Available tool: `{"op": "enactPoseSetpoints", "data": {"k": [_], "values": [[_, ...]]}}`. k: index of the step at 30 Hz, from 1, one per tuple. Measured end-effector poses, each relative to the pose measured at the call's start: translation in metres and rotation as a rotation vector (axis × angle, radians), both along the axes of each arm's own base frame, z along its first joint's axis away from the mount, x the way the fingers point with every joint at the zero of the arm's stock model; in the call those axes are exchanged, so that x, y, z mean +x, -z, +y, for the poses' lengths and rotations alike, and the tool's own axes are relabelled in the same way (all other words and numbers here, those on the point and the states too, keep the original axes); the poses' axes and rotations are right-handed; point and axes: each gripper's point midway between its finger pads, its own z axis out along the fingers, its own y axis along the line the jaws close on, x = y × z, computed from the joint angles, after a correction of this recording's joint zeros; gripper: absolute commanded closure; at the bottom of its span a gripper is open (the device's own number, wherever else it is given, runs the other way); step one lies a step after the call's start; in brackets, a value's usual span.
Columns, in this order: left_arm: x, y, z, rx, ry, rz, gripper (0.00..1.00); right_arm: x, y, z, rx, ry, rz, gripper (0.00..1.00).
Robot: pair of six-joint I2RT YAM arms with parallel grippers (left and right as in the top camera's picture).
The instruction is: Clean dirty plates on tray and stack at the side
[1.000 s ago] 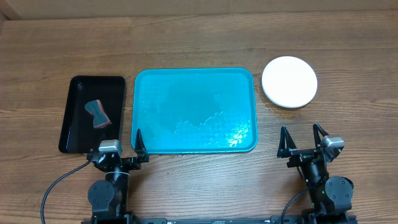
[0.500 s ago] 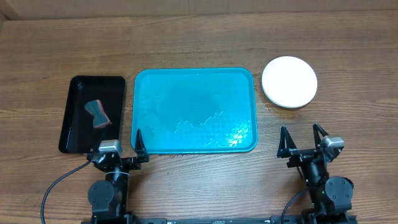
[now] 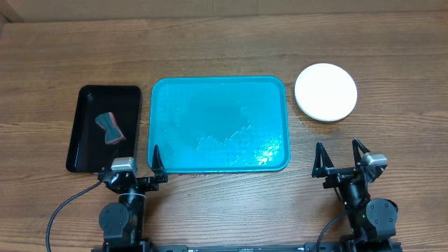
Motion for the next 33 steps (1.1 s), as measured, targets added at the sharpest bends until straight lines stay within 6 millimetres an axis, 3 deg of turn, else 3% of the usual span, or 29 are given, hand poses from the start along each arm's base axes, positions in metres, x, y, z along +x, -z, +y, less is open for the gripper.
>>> {"op": "enactPoseSetpoints", "data": {"k": [33], "values": [[0.0,0.0,0.0,0.0,0.0,0.0,0.0,0.0,0.0,0.0,0.0,0.0,0.0,0.0]]}}
